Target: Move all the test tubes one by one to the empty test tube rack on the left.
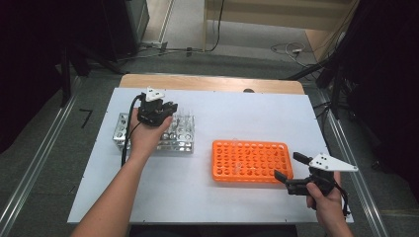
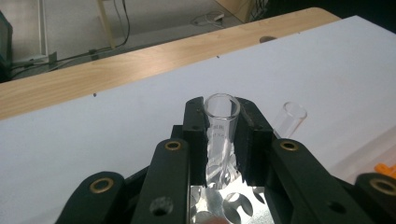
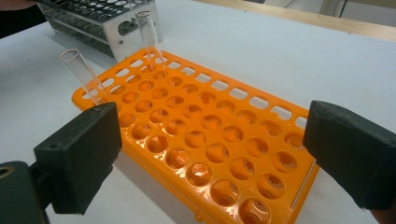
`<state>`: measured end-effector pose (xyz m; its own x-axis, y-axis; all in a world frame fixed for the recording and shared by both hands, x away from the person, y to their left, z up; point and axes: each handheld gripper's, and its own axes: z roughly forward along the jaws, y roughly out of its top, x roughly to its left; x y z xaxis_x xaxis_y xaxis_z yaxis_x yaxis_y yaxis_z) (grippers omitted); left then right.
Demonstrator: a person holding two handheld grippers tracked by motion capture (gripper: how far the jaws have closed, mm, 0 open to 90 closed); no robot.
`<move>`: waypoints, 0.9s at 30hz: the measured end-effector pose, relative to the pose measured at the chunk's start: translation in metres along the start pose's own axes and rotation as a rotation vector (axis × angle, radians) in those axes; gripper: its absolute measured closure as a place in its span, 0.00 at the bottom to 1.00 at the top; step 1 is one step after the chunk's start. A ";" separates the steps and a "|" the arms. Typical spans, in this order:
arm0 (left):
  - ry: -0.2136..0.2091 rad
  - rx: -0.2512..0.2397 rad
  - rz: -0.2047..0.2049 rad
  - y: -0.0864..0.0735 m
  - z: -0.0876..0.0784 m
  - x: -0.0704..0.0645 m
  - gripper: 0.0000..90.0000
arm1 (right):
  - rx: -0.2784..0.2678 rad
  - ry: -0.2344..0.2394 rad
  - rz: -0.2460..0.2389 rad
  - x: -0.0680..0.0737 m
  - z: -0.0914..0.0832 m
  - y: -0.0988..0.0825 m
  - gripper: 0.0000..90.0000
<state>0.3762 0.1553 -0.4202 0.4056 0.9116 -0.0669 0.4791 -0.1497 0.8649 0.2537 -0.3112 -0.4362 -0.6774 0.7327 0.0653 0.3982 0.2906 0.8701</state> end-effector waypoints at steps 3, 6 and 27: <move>0.000 0.012 -0.004 -0.003 0.003 0.000 0.84 | 0.001 0.000 -0.003 0.000 0.001 0.000 0.04; 0.002 0.038 -0.007 -0.005 0.008 -0.001 0.84 | 0.003 0.001 -0.001 0.001 0.001 0.000 0.04; -0.022 0.030 -0.082 -0.010 -0.005 -0.003 0.35 | 0.019 0.058 -0.011 0.012 0.012 0.001 0.04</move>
<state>0.3658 0.1558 -0.4259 0.3813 0.9126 -0.1480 0.5342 -0.0868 0.8409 0.2534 -0.2949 -0.4398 -0.7165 0.6924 0.0844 0.4015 0.3104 0.8616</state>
